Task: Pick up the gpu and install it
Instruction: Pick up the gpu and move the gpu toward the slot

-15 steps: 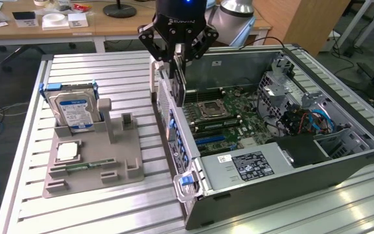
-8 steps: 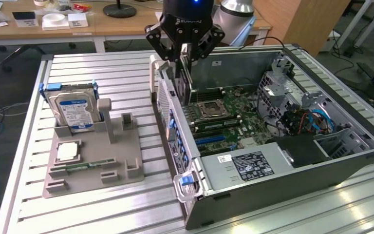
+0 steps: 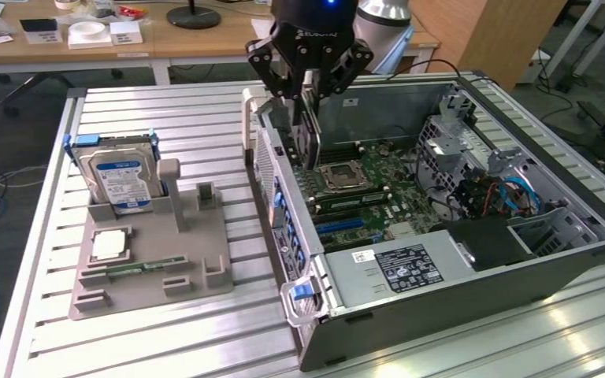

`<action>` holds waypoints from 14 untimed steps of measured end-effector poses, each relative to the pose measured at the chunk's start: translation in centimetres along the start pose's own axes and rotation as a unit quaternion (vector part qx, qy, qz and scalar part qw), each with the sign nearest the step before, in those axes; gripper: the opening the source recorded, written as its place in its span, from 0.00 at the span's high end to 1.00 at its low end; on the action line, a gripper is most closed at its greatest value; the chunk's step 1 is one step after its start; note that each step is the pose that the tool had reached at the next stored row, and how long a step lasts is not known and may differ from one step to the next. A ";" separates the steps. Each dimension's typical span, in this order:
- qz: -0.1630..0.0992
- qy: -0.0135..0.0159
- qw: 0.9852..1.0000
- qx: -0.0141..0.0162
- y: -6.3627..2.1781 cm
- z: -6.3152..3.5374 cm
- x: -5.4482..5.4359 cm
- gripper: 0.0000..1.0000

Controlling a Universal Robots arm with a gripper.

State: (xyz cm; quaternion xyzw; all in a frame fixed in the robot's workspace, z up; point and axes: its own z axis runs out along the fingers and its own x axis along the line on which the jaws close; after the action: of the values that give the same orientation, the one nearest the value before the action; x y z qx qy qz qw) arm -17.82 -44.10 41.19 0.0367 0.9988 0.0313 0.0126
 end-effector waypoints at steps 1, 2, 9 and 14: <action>0.000 0.000 1.000 0.000 0.01 0.01 -0.1 0.73; 0.000 0.000 1.000 0.000 0.02 0.01 -0.3 0.73; 0.000 0.000 1.000 0.000 0.04 0.02 -0.5 0.73; 0.000 0.000 1.000 0.000 0.04 0.02 -0.5 0.73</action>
State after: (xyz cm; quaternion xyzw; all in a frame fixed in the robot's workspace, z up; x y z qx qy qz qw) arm -17.30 -44.10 41.19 0.0367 0.9987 0.0316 0.0127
